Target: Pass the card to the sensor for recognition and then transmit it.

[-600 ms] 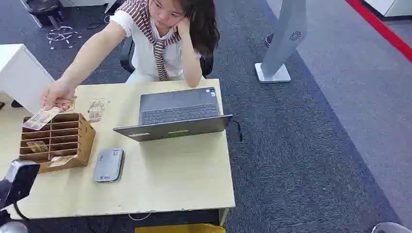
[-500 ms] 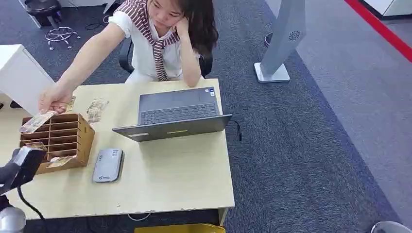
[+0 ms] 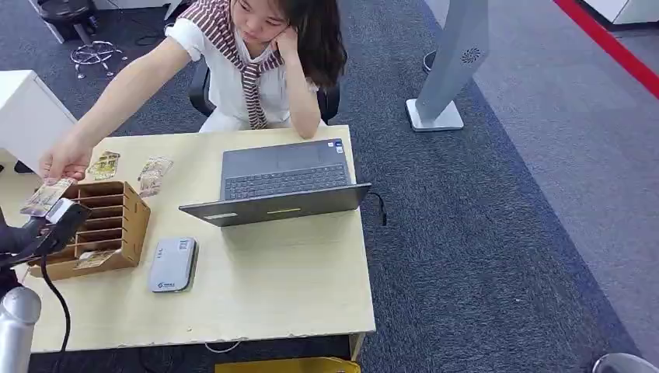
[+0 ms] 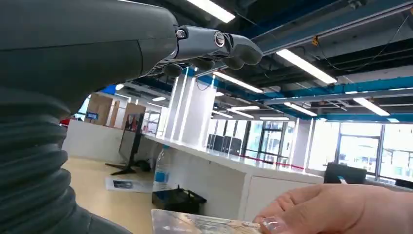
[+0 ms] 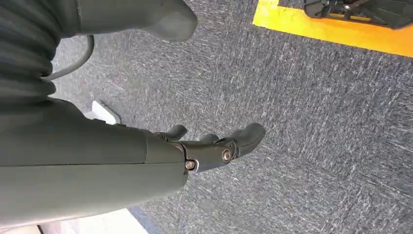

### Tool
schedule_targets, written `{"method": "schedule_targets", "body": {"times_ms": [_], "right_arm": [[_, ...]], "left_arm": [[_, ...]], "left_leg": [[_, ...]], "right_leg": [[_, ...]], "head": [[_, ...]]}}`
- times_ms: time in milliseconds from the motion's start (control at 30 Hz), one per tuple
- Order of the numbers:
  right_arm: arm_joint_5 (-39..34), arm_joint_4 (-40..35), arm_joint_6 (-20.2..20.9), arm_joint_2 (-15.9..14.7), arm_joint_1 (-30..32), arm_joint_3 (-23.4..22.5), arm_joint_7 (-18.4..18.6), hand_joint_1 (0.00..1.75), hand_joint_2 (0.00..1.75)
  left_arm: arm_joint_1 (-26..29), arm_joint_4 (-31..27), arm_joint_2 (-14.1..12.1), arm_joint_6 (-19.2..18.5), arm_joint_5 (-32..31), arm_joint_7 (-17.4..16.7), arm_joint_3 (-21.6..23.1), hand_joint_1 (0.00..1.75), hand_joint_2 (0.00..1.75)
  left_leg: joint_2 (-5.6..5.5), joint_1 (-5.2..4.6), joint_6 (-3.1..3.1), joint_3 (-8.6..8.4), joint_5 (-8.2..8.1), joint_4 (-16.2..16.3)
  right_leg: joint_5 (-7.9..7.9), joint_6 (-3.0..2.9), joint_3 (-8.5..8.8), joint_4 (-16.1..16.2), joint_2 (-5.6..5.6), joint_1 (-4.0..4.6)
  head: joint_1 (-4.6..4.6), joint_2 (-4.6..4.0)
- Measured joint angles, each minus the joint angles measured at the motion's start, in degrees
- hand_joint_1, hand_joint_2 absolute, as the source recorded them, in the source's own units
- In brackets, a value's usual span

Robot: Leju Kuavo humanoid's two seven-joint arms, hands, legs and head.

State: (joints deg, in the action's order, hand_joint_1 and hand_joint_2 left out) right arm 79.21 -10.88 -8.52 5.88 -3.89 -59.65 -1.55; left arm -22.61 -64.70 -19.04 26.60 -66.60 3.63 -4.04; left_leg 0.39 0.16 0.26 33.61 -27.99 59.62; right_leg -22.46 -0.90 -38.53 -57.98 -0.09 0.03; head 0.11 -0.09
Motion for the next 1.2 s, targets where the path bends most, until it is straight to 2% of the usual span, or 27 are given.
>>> {"method": "schedule_targets", "body": {"times_ms": [167, 200, 800, 1033, 1200], "right_arm": [[0.0, 0.0, 0.0, -0.1, 0.0, 0.0, 0.0, 0.00, 1.75], [0.0, 0.0, 0.0, -0.1, 0.0, 0.0, 0.0, 0.00, 1.75], [0.1, 0.0, -0.6, -0.2, 0.0, 0.0, 0.0, 0.00, 1.75], [0.1, 0.0, -0.9, -0.2, 0.0, 0.0, 0.0, 0.00, 1.75], [0.1, 0.0, -1.0, -0.2, 0.0, 0.0, 0.1, 0.00, 1.75]], "left_arm": [[0.0, 0.7, 0.0, 0.2, 0.0, 0.0, 0.3, 0.00, 1.75], [0.0, 0.7, 0.0, 0.2, 0.0, 0.0, 0.4, 1.75, 1.75], [1.1, 0.5, 0.0, 0.3, 2.7, 1.8, 1.5, 1.75, 1.75], [3.1, -1.0, 0.3, 1.0, 4.1, 3.1, 1.5, 1.75, 1.75], [5.5, -4.6, 1.3, 1.6, 4.5, 4.9, 2.1, 1.75, 1.75]], "left_leg": [[0.00, 0.00, 0.00, 0.01, 0.00, 0.0], [0.00, 0.00, 0.00, 0.02, 0.00, 0.0], [0.00, 0.00, 0.00, 0.04, 0.00, 0.0], [0.00, 0.00, 0.00, 0.04, 0.00, 0.0], [-0.01, 0.00, 0.00, 0.04, 0.00, 0.0]], "right_leg": [[0.00, 0.00, -0.01, 0.0, 0.00, 0.00], [0.00, 0.00, -0.01, 0.0, 0.00, 0.00], [0.00, 0.00, -0.03, 0.0, 0.00, -0.01], [0.00, 0.00, -0.03, 0.0, 0.00, -0.01], [0.00, 0.00, -0.04, 0.0, 0.01, 0.00]], "head": [[-0.02, 0.02], [-0.02, 0.00], [-0.02, 0.02], [-0.02, 0.00], [-0.02, 0.00]]}}
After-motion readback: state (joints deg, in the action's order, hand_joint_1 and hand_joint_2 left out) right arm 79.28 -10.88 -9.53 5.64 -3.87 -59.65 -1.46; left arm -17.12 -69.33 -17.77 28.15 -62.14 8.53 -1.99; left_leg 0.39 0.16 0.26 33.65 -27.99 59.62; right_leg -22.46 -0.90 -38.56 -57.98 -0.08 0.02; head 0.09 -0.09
